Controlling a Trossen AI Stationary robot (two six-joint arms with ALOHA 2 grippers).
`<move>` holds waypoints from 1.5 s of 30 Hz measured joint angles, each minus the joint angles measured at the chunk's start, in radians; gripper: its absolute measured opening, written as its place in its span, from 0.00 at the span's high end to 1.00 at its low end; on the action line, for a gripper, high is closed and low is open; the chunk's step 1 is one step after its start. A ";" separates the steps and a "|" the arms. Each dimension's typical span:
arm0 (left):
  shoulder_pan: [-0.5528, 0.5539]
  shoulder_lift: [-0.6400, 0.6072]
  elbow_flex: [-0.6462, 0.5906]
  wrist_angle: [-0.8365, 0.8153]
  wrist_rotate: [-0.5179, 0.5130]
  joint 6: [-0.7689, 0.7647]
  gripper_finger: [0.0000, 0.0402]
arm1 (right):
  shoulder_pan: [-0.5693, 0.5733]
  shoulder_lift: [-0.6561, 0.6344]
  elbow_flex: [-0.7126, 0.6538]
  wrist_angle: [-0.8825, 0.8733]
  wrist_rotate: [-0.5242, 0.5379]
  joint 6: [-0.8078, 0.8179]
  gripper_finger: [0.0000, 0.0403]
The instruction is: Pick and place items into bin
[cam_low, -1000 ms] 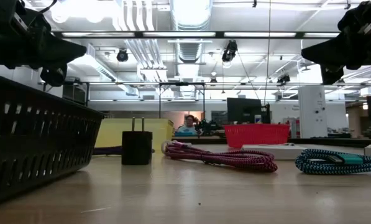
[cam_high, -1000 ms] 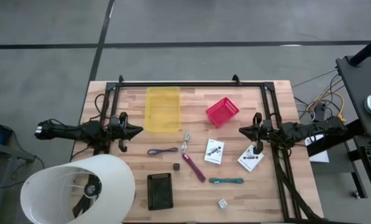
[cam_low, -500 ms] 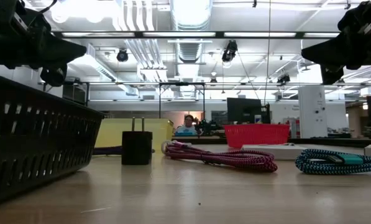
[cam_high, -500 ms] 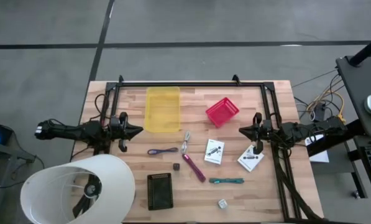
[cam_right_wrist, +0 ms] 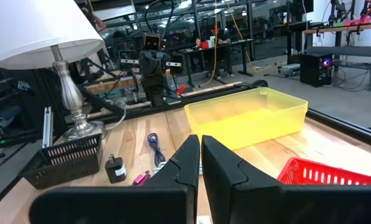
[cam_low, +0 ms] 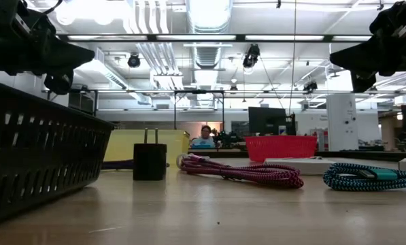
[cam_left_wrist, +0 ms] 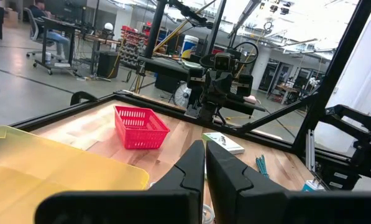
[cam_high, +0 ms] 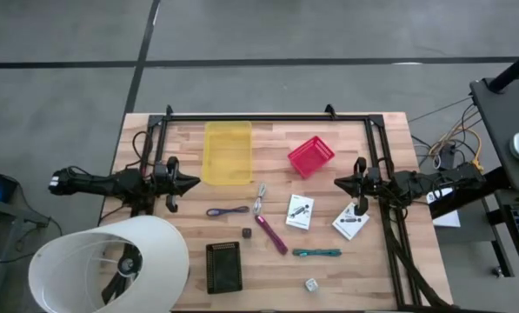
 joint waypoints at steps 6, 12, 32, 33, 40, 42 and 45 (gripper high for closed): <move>0.000 0.000 0.000 0.000 0.000 0.000 1.00 | 0.000 0.000 0.000 0.010 0.000 0.003 0.98; 0.000 0.000 0.000 0.000 0.000 0.000 1.00 | 0.000 0.000 0.000 0.030 -0.003 0.164 0.98; 0.000 0.000 0.000 0.124 -0.001 -0.148 1.00 | 0.000 0.000 0.000 0.307 0.011 0.496 0.98; 0.000 0.000 0.000 0.156 -0.001 -0.147 1.00 | 0.000 0.000 0.000 0.319 0.012 0.491 0.98; 0.000 0.000 0.000 0.352 -0.047 -0.091 0.95 | 0.000 0.000 0.000 0.349 0.062 0.387 0.95; 0.000 0.000 0.000 0.379 -0.061 -0.066 0.89 | -0.001 0.000 0.000 0.349 0.085 0.362 0.91; 0.000 0.005 0.005 0.389 -0.101 -0.041 0.75 | 0.000 0.002 0.000 0.370 0.098 0.360 0.84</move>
